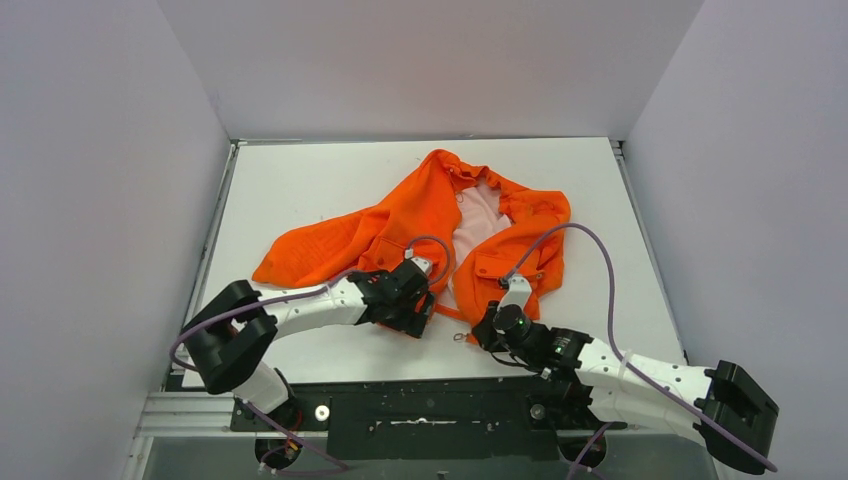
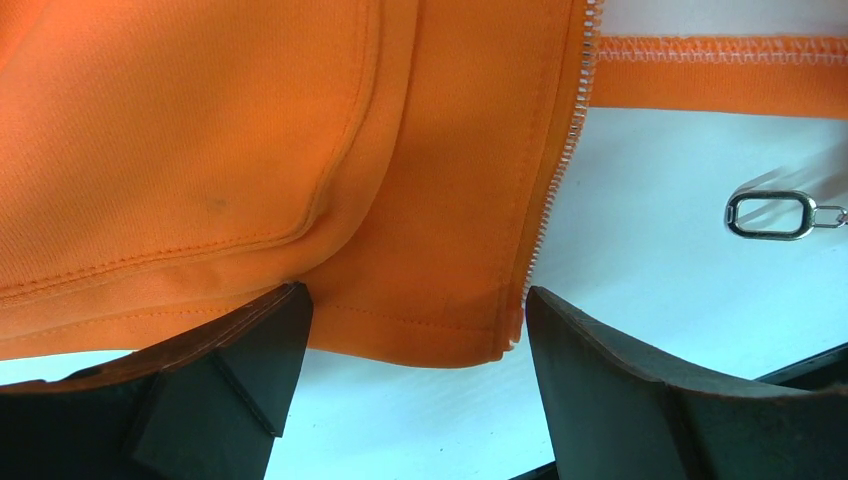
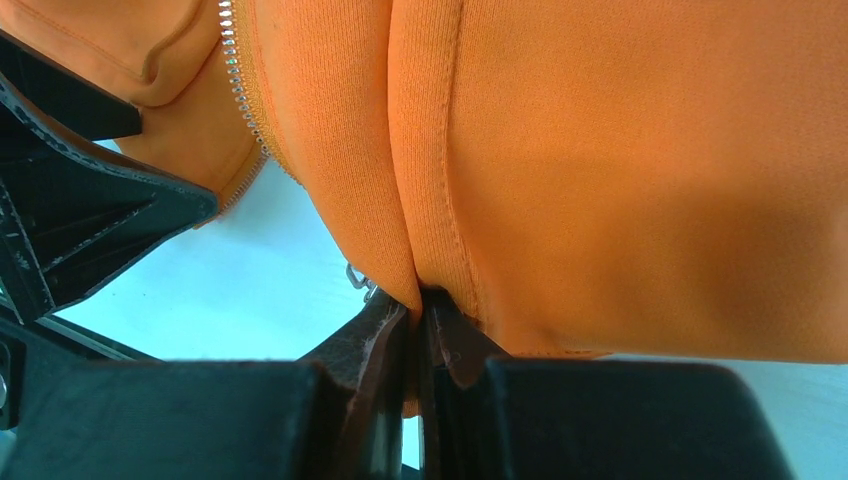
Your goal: Zip up the jacket
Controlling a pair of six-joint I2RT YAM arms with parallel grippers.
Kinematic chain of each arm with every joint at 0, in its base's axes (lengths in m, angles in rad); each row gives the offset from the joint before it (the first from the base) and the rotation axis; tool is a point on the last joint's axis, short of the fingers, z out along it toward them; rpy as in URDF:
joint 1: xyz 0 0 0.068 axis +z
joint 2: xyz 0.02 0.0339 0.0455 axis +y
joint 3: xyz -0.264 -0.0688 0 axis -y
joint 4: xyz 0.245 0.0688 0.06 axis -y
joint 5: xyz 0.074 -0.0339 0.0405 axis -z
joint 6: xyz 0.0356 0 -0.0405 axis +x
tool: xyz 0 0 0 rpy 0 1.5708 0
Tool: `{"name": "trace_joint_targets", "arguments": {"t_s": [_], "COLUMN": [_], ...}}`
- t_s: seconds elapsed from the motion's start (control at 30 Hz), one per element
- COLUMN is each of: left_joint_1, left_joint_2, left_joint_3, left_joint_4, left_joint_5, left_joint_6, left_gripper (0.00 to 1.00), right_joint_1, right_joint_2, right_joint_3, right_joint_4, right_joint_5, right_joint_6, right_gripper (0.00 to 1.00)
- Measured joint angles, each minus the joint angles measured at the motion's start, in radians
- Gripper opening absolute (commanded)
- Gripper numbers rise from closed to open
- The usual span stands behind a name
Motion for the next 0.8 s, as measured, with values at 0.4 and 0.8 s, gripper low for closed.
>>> {"name": "trace_joint_targets", "arguments": {"t_s": [0.4,0.8], "left_joint_1": [-0.051,-0.059], "left_joint_2": [0.051,0.065], "left_joint_3": [0.038,0.050], "left_joint_4": [-0.044,-0.040], "left_joint_5": [-0.077,-0.090], "left_joint_6": [0.015,-0.003], "left_gripper": [0.61,0.00], "right_joint_1": [0.000,0.000], "right_joint_2": [-0.014,-0.019], "right_joint_3": [-0.014,-0.019], "right_joint_4": [0.005,0.004], "right_joint_5": [0.000,0.000], "right_joint_6": [0.001,0.005], "right_gripper": [0.00,0.00]}}
